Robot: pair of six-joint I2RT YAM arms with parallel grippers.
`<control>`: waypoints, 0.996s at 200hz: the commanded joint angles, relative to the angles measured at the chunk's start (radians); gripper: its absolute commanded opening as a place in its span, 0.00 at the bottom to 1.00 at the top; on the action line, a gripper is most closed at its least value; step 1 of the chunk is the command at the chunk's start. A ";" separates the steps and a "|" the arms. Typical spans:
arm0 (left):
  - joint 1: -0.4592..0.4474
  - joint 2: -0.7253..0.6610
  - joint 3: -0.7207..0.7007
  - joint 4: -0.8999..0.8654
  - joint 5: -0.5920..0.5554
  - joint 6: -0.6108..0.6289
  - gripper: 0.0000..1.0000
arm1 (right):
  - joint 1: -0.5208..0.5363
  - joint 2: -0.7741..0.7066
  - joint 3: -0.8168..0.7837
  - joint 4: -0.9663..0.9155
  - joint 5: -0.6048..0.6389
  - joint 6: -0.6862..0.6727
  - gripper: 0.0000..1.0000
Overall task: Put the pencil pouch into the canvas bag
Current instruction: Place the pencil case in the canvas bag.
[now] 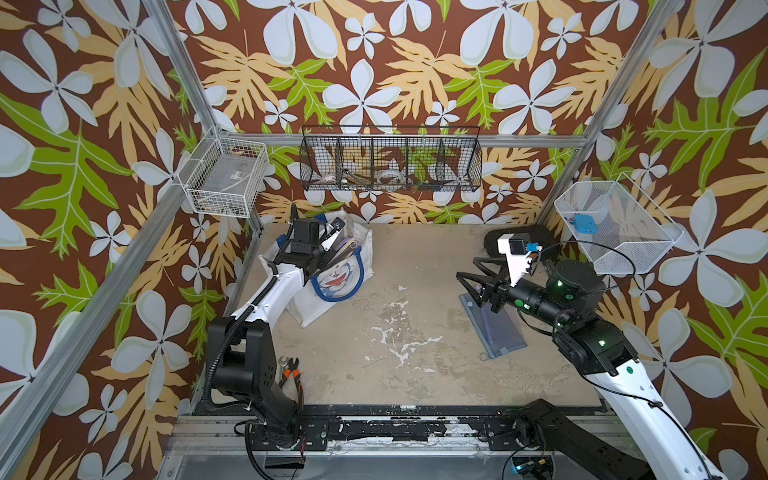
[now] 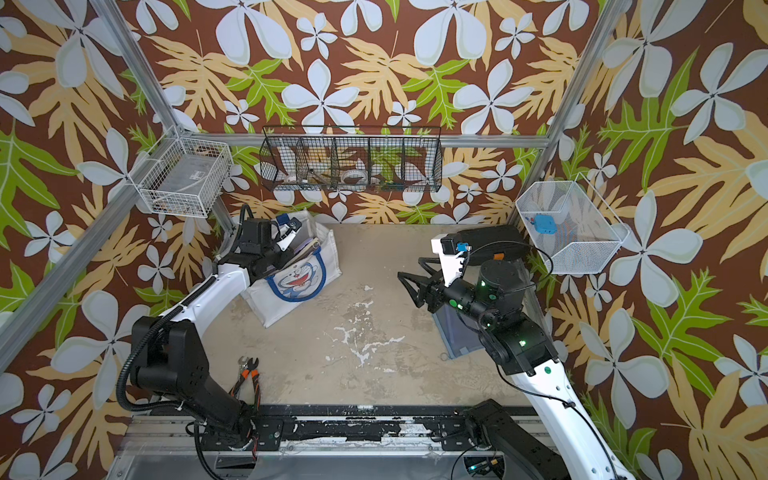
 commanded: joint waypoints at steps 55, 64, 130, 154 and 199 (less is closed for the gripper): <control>-0.015 -0.086 0.137 -0.224 -0.027 -0.291 0.56 | 0.001 0.018 0.015 -0.061 0.054 -0.037 0.76; -0.024 -0.122 0.119 -0.237 -0.039 -0.331 0.57 | 0.000 0.025 0.022 -0.106 0.081 -0.059 0.78; -0.181 -0.561 -0.201 -0.071 0.138 -0.727 0.71 | -0.032 0.149 -0.030 -0.239 0.214 -0.160 0.85; -0.397 -0.662 -0.351 0.037 0.105 -0.829 0.71 | -0.150 0.246 -0.086 -0.195 0.112 -0.153 0.86; -0.608 -0.695 -0.578 0.256 0.192 -0.963 0.71 | -0.229 0.504 -0.011 -0.274 0.240 -0.234 0.85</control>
